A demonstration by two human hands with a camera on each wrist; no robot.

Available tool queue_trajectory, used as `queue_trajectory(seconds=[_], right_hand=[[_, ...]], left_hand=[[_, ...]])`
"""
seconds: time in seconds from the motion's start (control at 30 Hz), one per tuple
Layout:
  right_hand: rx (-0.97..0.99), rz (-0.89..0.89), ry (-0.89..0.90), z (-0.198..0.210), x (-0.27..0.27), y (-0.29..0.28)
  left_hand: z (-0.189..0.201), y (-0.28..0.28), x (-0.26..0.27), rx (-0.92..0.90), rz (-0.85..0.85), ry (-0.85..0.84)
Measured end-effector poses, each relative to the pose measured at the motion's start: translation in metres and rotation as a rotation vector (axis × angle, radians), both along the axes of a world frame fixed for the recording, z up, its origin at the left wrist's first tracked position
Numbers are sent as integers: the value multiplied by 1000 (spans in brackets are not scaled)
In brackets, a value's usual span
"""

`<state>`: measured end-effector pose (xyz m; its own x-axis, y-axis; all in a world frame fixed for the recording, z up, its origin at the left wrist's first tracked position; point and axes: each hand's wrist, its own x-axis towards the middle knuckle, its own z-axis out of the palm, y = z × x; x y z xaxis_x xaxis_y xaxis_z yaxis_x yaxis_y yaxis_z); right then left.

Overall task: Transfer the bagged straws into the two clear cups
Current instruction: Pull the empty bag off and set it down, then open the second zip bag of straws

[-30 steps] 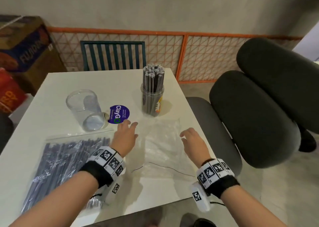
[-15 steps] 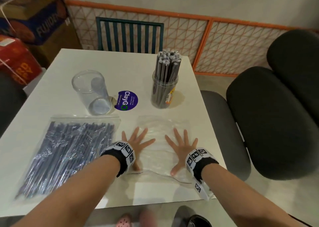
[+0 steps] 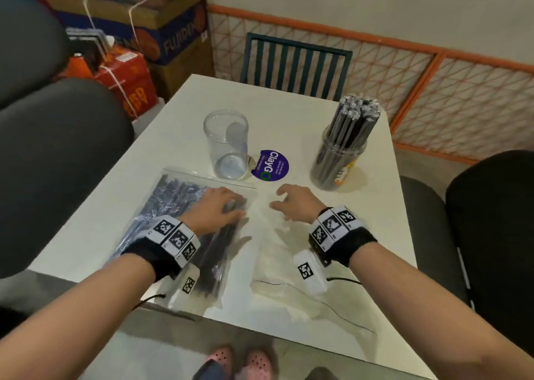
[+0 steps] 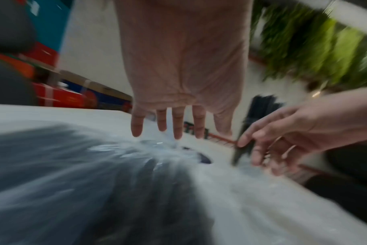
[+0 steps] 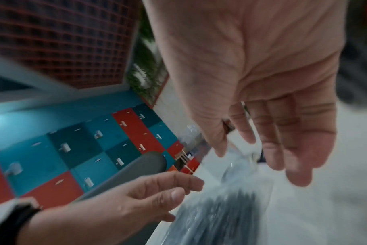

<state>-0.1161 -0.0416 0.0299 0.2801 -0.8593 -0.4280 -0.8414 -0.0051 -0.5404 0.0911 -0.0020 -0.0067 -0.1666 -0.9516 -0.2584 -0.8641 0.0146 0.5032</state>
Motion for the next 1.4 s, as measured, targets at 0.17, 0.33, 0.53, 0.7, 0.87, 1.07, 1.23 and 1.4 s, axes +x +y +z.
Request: queue_trajectory(seconds=[0.17, 0.33, 0.53, 0.7, 0.87, 1.07, 1.23, 1.4], right_hand=[[130, -145, -44, -49, 74, 10], [280, -366, -172, -65, 105, 9], [381, -430, -531, -37, 118, 3], [195, -284, -668, 3, 122, 8], [-185, -172, -681, 33, 129, 19], [-396, -114, -643, 40, 136, 34], [-295, -71, -596, 48, 127, 32], [-211, 41, -633, 87, 102, 22]], left_hand=[[-43, 14, 91, 143, 644, -269], [-51, 34, 103, 141, 848, -142], [-17, 33, 126, -24, 880, 217], [48, 20, 126, -69, 778, 184], [135, 11, 75, -537, 576, 292], [173, 1, 57, 115, 570, 817], [159, 5, 55, 134, 522, 1007], [148, 4, 50, 36, 533, 1087]])
